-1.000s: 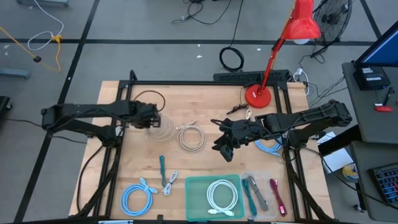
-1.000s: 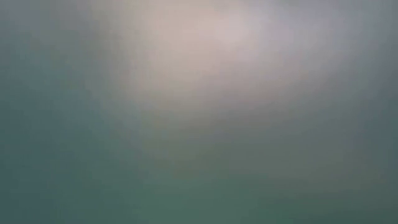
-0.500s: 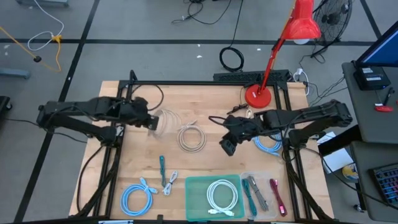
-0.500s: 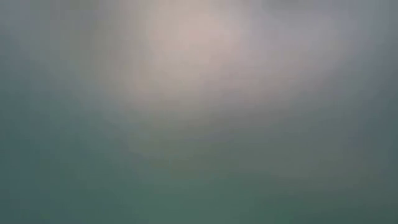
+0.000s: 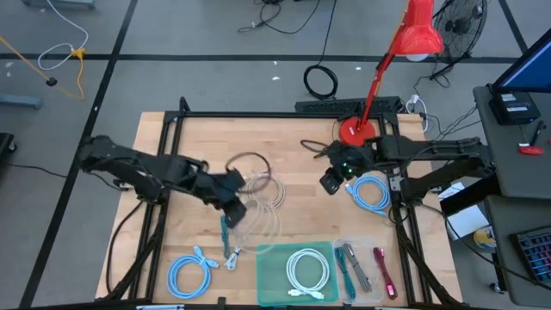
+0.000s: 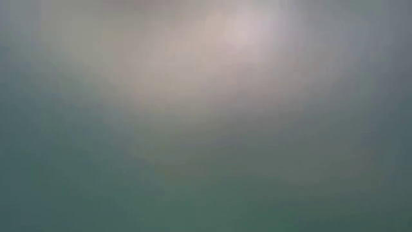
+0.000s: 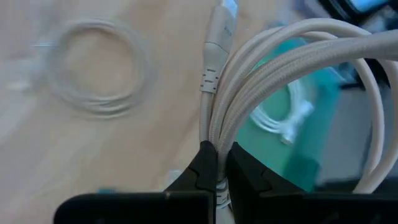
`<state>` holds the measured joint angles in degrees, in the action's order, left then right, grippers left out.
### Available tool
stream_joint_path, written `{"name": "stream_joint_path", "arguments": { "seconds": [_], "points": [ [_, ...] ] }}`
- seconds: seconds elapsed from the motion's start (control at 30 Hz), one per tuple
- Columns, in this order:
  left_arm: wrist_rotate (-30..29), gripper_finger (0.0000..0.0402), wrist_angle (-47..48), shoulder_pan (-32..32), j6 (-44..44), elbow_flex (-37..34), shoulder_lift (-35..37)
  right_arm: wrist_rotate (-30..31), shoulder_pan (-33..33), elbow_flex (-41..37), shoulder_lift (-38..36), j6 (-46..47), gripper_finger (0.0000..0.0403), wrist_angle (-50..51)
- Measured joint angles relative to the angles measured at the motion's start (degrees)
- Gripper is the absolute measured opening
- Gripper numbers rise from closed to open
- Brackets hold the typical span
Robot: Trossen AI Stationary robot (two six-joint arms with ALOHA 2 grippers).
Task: Pick & Place USB Port
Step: Put the left brown hdmi cable into the green bin
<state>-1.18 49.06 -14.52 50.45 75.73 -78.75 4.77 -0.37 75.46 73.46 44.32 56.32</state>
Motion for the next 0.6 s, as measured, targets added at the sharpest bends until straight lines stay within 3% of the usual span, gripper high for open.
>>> {"name": "stream_joint_path", "arguments": {
  "seconds": [0.13, 0.23, 0.4, 0.5, 0.6],
  "points": [
    [0.49, 0.0012, 0.56, -1.27, -0.17, 5.47, -5.99, 1.50, -0.85, 0.00, -1.71, -0.29, 0.0134, 0.96],
    [-3.55, 0.0012, 0.56, -1.69, 2.66, 8.95, -8.31, 1.60, -0.82, 0.00, -2.42, 0.28, 0.0134, 0.81],
    [-24.83, 0.0012, -1.28, -1.65, 18.39, 11.73, -7.72, 7.42, 1.51, -0.37, -2.48, 4.53, 0.0134, -3.28],
    [-34.66, 0.0012, -7.67, -1.30, 19.20, 11.82, -6.44, 11.81, 3.04, -2.64, -2.61, 6.87, 0.0134, -9.60],
    [-40.11, 0.0012, -14.50, -1.11, 18.02, 11.88, -5.83, 16.54, 4.55, -7.68, -2.83, 9.41, 0.0134, -19.90]
  ]
}}
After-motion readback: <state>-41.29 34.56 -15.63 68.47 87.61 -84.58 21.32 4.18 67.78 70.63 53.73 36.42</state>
